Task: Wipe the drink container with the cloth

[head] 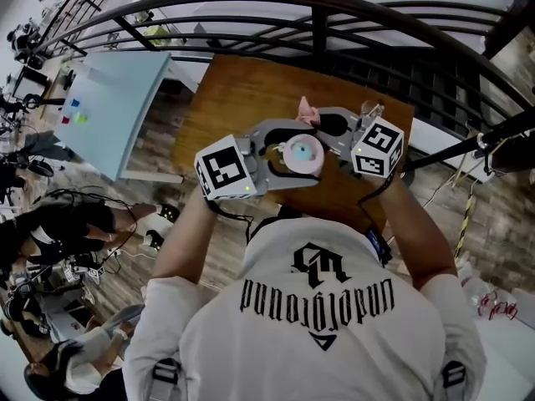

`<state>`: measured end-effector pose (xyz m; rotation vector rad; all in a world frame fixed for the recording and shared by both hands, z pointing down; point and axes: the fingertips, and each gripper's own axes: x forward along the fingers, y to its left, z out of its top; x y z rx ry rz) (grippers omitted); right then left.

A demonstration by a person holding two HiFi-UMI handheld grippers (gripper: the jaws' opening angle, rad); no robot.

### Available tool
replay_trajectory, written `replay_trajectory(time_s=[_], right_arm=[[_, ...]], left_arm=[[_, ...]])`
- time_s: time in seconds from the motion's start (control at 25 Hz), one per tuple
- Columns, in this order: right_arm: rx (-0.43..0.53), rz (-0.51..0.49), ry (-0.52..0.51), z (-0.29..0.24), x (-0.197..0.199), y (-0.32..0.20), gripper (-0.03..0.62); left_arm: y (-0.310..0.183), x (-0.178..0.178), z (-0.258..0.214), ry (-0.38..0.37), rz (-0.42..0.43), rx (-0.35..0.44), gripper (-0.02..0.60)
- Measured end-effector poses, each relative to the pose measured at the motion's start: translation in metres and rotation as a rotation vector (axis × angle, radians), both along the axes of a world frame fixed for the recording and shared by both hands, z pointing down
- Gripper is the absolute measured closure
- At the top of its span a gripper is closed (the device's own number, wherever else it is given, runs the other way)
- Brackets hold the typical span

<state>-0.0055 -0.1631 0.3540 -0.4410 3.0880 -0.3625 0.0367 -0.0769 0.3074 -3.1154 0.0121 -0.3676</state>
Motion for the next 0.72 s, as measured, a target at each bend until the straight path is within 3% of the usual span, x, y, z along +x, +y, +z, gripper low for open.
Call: replay_trajectory(time_s=[0.2, 0.32, 0.48, 0.72], right_arm=[[-0.122, 0.012, 0.068, 0.065, 0.002, 0.001, 0.546], [-0.149, 0.025, 0.067, 0.078, 0.008, 0.005, 0.546], [-0.107, 0.028, 0.028, 0.055, 0.016, 0.007, 0.546], [0.044, 0.040, -0.058, -0.026, 0.028, 0.020, 0.546]], left_arm=[[-0.009, -0.007, -0.003, 0.047, 0.004, 0.039, 0.192], [-0.014, -0.010, -0.001, 0.048, -0.015, 0.031, 0.192], [-0.022, -0.014, 0.005, 0.034, -0.052, 0.006, 0.192], [-0.025, -0.014, 0.005, 0.047, -0.059, 0.003, 0.192]])
